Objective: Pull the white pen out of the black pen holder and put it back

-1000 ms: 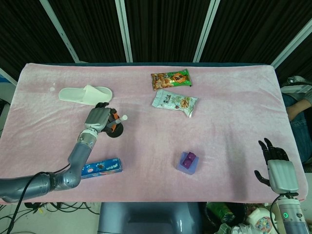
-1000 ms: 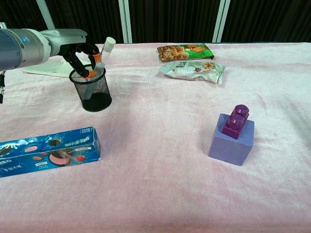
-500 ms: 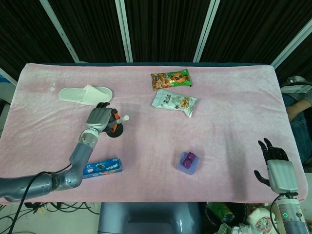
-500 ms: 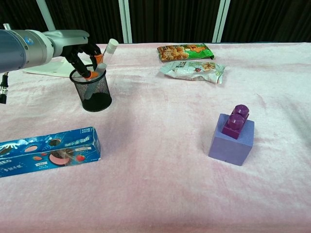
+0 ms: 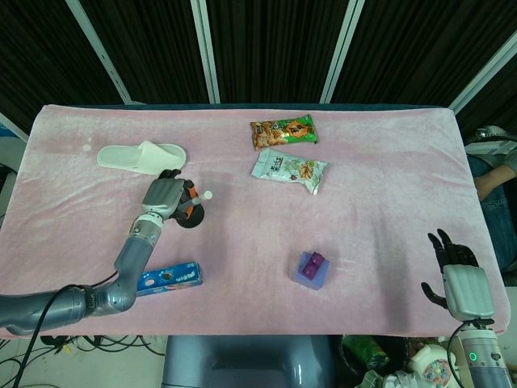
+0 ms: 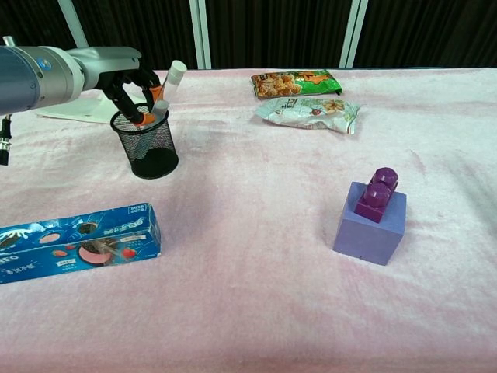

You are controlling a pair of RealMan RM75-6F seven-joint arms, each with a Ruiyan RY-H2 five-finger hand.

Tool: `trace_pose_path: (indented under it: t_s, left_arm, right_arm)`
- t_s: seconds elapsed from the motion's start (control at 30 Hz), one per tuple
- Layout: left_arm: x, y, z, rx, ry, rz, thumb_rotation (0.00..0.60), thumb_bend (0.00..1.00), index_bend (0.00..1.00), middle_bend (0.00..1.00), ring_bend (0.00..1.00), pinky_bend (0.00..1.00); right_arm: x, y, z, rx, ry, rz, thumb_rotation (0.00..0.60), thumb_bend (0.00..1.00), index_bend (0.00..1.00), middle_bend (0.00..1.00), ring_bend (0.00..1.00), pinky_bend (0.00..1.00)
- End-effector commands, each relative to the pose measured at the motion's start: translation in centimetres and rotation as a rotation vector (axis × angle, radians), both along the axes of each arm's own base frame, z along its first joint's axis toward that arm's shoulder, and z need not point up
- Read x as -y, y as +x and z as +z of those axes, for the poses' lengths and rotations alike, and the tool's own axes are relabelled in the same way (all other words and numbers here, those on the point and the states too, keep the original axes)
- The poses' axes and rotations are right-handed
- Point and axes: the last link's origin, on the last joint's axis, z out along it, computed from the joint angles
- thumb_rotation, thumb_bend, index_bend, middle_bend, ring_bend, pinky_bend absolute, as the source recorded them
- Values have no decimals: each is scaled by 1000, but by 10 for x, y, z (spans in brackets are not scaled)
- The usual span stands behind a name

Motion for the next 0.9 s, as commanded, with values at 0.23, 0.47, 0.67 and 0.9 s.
trace_pose_path:
  t_s: [0.23,0.47,0.67,0.9]
  left_arm:
    - [3,1,1,7,-4,-12,600,447,524,413,66,68]
    - [8,2,14,54,23,-36,600,453,536,418,66,76]
    - [11,2,25,87,31,-62,600,453,546,428,66,81]
    - [17,3,40,177,50,-101,600,453,556,433,66,87]
  right_arm:
    - [0,0,0,-2,1,3,600,164,13,36,184,160]
    - [-1,0,0,-1,2,5,600,164,13,36,198,161]
    - [-1,0,0,-3,1,4,600,165,13,36,199,161]
    - [-2,0,1,-3,2,4,600,164,13,36,199,161]
